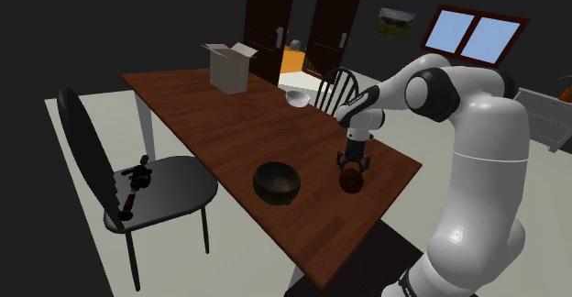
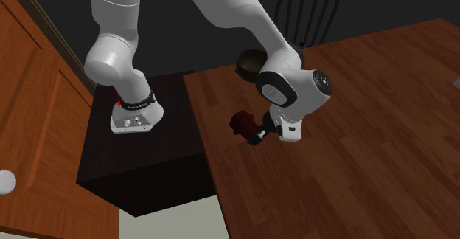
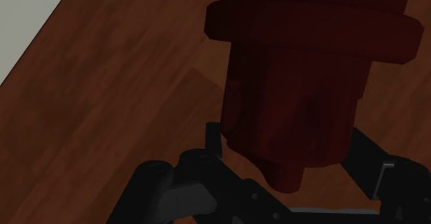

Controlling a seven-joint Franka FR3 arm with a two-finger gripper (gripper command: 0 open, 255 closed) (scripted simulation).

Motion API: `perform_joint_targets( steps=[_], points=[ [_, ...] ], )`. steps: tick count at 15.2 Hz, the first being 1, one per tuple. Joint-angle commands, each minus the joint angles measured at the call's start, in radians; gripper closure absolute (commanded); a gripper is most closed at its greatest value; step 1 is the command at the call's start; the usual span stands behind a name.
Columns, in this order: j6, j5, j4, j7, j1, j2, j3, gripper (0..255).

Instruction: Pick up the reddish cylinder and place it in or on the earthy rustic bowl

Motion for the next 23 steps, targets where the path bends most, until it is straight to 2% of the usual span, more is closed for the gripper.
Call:
perform_joint_targets(
  steps=[1,7,23],
  points=[
    [0.000,0.000,0.000,0.000,0.000,0.000,0.000,255],
    [0.000,0.000,0.000,0.000,0.000,0.000,0.000,255],
    [-0.172,-0.061,0.041,0.039,0.021,-0.142,-0.027,255]
  ],
)
